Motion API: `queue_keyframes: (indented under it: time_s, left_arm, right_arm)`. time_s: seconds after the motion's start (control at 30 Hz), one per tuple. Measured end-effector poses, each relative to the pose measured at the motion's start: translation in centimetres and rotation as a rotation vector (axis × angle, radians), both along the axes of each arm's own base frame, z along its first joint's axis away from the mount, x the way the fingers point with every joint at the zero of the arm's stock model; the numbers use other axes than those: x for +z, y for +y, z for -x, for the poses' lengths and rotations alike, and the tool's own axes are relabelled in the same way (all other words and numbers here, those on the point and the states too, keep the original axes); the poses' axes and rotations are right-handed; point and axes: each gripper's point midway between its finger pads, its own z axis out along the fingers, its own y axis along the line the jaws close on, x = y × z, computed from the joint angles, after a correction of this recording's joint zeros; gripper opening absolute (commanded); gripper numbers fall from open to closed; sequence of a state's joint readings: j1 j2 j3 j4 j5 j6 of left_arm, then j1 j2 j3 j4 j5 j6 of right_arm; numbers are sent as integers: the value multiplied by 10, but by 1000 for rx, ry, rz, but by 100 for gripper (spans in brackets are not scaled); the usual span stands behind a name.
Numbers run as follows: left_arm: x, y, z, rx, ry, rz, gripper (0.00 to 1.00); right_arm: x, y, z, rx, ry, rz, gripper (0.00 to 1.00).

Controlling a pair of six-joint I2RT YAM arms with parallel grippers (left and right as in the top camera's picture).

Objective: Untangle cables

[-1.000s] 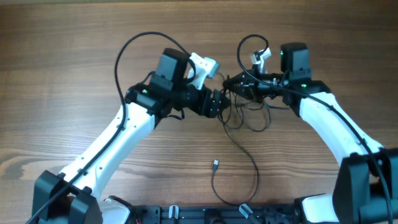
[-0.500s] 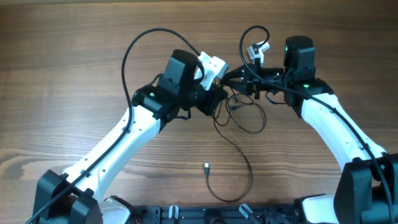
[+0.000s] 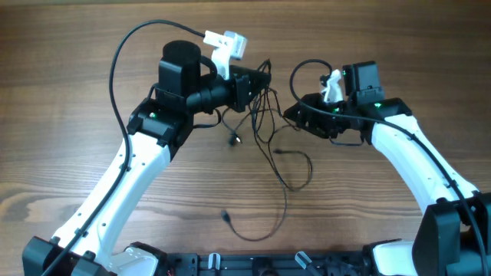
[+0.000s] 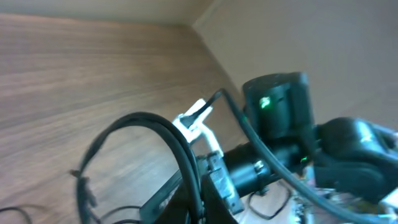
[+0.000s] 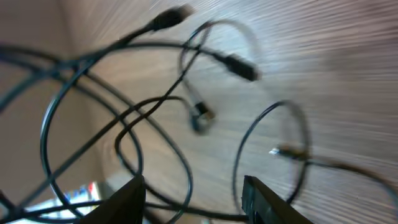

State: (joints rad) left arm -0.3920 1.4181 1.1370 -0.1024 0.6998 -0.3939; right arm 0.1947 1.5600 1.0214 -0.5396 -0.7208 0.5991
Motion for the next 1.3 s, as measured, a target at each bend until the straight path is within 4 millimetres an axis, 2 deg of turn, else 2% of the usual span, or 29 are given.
queue_keyframes:
  time_s: [0.1, 0.17, 0.3, 0.4, 0.57, 0.67, 0.77, 0.83, 0.9, 0.93, 1.0, 1.07, 1.13, 1.17, 1.23, 1.3]
  left_arm:
    - [23, -4, -4, 16, 13, 103, 4]
    - [30, -5, -4, 24, 48, 151, 4]
    - [38, -6, -5, 36, 90, 203, 4]
    - [43, -7, -6, 43, 121, 237, 4]
    - [73, -2, -9, 27, 87, 344, 4]
    - [74, 25, -23, 67, 105, 360, 4]
    - [69, 58, -37, 123, 133, 361, 4]
    - [62, 88, -47, 171, 163, 360, 4]
    - [59, 110, -50, 194, 184, 364, 4]
    - [59, 129, -54, 218, 185, 369, 4]
    - [57, 148, -58, 256, 187, 374, 4]
    - [55, 184, -66, 341, 185, 383, 4]
    - [52, 199, -68, 380, 197, 387, 4]
    - [48, 204, -68, 395, 220, 388, 4]
    - [36, 200, -64, 396, 278, 372, 4]
    - [25, 186, -59, 365, 311, 341, 4]
  right_arm:
    - [15, 22, 11, 100, -18, -102, 52]
    - [25, 34, 13, 146, -53, -154, 52]
    - [35, 46, 11, 164, -78, -198, 53]
    - [29, 41, 5, 123, -75, -158, 53]
    - [-4, 15, -2, -7, -18, 42, 47]
    - [-27, -1, -1, -55, 34, 151, 48]
    - [-38, -17, -4, -103, 40, 239, 48]
    - [-42, -36, -10, -158, 45, 288, 47]
    - [-45, -53, -15, -205, 50, 323, 47]
    - [-47, -66, -18, -242, 55, 344, 47]
    - [-51, -86, -21, -294, 67, 388, 47]
    - [-55, -118, -25, -379, 82, 447, 47]
    - [-57, -133, -27, -417, 90, 471, 47]
    - [-57, -133, -27, -419, 89, 471, 48]
    - [-55, -128, -29, -406, 80, 445, 48]
    - [-50, -117, -32, -354, 50, 393, 48]
